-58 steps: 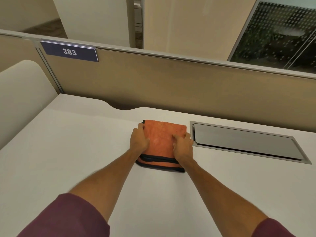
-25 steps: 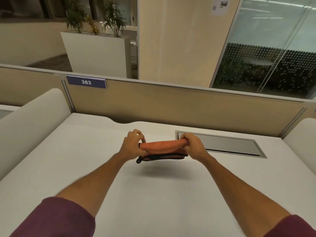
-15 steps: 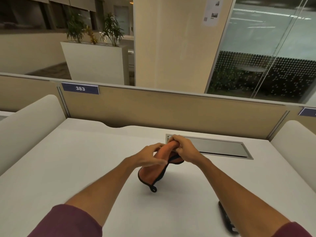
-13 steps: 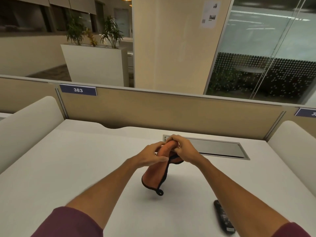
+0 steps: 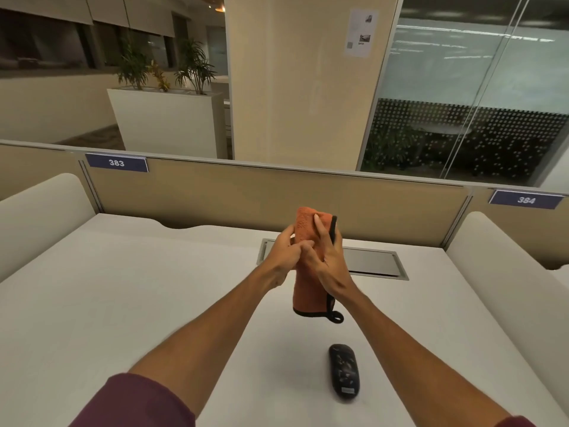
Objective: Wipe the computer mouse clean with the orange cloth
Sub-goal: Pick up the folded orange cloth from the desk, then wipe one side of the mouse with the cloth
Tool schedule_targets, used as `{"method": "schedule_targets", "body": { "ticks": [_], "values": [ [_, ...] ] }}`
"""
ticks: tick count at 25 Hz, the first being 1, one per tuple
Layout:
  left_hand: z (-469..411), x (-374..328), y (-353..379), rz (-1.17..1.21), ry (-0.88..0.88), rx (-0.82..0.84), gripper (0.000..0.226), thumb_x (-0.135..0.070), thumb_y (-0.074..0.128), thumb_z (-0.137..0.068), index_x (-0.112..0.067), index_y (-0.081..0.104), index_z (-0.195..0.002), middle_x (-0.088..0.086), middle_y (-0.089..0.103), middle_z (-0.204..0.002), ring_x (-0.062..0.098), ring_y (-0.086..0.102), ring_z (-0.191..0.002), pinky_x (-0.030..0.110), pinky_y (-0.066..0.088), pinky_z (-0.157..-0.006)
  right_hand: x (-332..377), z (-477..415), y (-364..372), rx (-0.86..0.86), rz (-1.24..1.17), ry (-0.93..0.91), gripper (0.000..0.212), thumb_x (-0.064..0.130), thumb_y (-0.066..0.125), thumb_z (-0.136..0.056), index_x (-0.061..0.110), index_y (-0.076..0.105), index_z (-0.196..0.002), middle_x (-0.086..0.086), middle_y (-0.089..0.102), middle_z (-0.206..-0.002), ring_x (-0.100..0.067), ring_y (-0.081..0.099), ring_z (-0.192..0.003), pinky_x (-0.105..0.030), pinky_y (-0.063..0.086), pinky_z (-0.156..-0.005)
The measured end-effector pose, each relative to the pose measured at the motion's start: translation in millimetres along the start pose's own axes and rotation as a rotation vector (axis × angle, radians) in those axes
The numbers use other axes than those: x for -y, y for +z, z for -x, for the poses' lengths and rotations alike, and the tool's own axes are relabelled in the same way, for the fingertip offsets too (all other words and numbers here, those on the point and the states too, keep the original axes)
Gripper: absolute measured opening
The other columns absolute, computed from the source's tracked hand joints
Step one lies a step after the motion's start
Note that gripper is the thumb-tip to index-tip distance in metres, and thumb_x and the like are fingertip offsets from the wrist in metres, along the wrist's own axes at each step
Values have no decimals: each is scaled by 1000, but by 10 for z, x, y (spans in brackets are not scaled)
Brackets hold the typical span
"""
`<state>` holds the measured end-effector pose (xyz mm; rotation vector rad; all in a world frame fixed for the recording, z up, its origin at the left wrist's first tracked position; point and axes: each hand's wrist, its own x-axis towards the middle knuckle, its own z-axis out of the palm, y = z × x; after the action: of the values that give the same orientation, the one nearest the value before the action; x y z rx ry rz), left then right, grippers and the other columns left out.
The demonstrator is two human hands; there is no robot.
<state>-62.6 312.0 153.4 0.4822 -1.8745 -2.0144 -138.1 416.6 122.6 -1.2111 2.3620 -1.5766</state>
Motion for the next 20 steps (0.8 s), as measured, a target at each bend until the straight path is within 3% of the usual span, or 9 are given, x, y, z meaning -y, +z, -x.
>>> {"method": "schedule_targets", "body": {
  "ticks": [2, 5, 9, 12, 14, 16, 20],
  "values": [
    [20, -55, 210, 144, -79, 111, 32, -24, 45, -102, -13, 54, -131, 9, 65, -114, 29, 63, -105, 42, 55, -84, -48, 56, -196, 18, -49, 37, 85, 72, 47, -78, 47, 12, -152, -3, 13, -157, -26, 38, -134, -40, 41, -105],
    [72, -52, 463, 267, -185, 252, 43, -36, 31, -101, -10, 57, -125, 9, 64, -107, 26, 61, -99, 43, 53, -84, -195, 188, -498, -1, -97, 113, 80, 54, 59, -84, 47, 15, -151, -8, 34, -143, -23, 53, -118, -35, 48, -96],
    [187, 244, 693, -62, -76, 282, 33, -25, 33, -106, -15, 57, -124, 5, 65, -118, 19, 64, -103, 31, 58, -80, -473, 464, -728, -30, -89, 223, 68, 41, 59, -91, 43, 25, -150, -10, 46, -136, -28, 56, -115, -39, 50, -95],
    [351, 769, 710, -390, 43, 73, 32, -21, 47, -104, -14, 51, -134, 7, 58, -135, 20, 58, -117, 33, 51, -95, -760, 765, -820, 8, -31, 361, 69, 48, 57, -90, 39, 24, -150, -7, 47, -138, -25, 57, -110, -35, 48, -90],
    [511, 1179, 660, -592, 33, 91, 50, -33, 58, -99, -16, 42, -144, 4, 45, -149, 22, 45, -134, 38, 39, -109, -946, 979, -864, 51, 52, 455, 66, 44, 57, -95, 37, 23, -151, -10, 47, -138, -25, 56, -108, -37, 48, -90],
    [658, 1532, 601, -742, 7, 234, 78, -53, 61, -91, -21, 26, -153, -1, 27, -160, 20, 27, -146, 42, 24, -119, -1076, 1183, -885, 121, 168, 492, 64, 43, 56, -96, 40, 21, -150, -11, 43, -137, -25, 53, -106, -39, 48, -94],
    [815, 2008, 569, -945, 68, 369, 117, -87, 52, -68, -25, 9, -157, -4, 9, -165, 17, 7, -151, 45, 1, -123, -1198, 1534, -831, 211, 390, 506, 67, 47, 53, -93, 49, 19, -150, -8, 30, -148, -32, 49, -120, -45, 44, -103]
  ]
}}
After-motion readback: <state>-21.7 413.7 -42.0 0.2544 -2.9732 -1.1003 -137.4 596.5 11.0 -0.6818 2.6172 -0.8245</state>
